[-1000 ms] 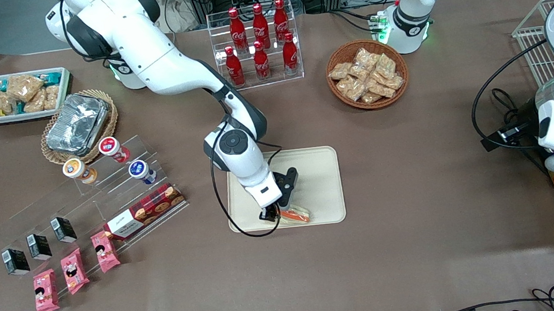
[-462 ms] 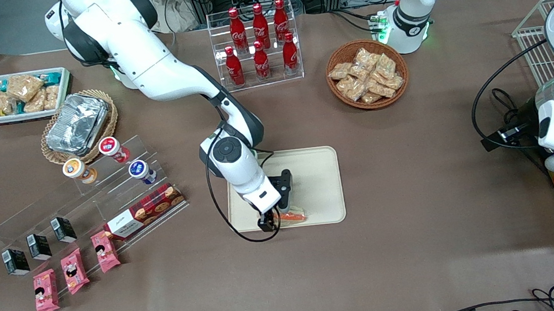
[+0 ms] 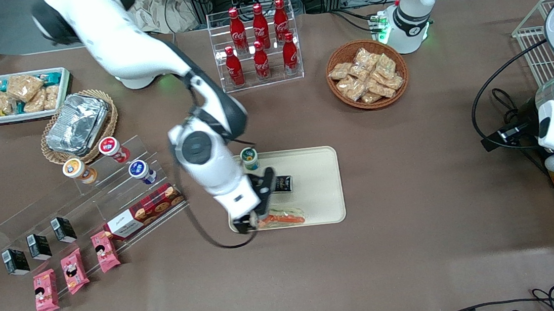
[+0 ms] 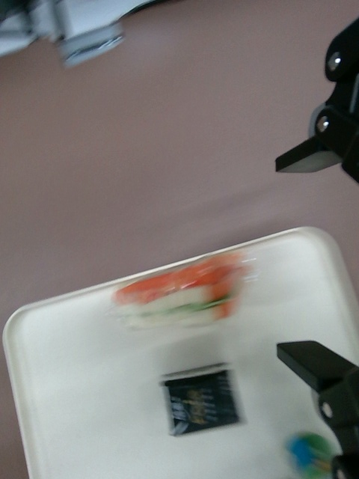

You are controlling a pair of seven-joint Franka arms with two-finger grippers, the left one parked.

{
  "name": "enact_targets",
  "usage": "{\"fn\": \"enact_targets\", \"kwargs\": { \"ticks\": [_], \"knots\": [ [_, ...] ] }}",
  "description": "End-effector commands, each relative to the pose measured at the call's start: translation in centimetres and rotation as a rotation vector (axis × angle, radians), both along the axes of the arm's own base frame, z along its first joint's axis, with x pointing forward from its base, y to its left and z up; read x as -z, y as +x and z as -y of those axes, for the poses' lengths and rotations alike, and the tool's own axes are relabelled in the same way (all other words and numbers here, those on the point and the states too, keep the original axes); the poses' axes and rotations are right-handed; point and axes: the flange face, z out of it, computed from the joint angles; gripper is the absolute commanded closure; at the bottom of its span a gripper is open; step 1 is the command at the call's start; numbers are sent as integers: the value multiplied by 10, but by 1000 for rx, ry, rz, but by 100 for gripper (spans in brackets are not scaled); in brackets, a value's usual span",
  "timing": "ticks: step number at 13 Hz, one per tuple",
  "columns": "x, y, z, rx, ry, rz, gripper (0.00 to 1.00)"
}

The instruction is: Place sandwich on tray

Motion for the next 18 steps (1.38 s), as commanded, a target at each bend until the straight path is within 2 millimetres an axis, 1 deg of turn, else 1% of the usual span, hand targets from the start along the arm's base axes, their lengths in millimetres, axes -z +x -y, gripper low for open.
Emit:
{"fn": "enact_targets", "kwargs": {
  "ticks": [1,2,3,4,5,7,8,9,10,11,12,14,15,16,17,18],
  "knots": [
    [-60,15,108,149,63,-150,0],
    [-79,19,151,210,76,-192,0],
    [-95,23,188,255,75,-202,1],
    [-108,26,231,319,82,-214,1],
    [-123,23,274,399,81,-233,1],
    [-159,6,341,550,56,-259,1],
    [-172,-1,373,606,18,-249,1],
    [-188,-10,398,660,0,-226,1],
    [-203,-21,414,722,-25,-209,1],
    [-215,-30,424,773,-75,-188,1],
    [-225,-44,429,791,-120,-194,1],
    [-232,-70,442,853,-115,-211,1],
    [-237,-79,441,878,-98,-208,1],
    [-233,-89,441,899,-87,-222,1],
    [-236,-96,433,894,-73,-205,1],
    [-235,-101,433,917,-69,-208,1]
  ]
}}
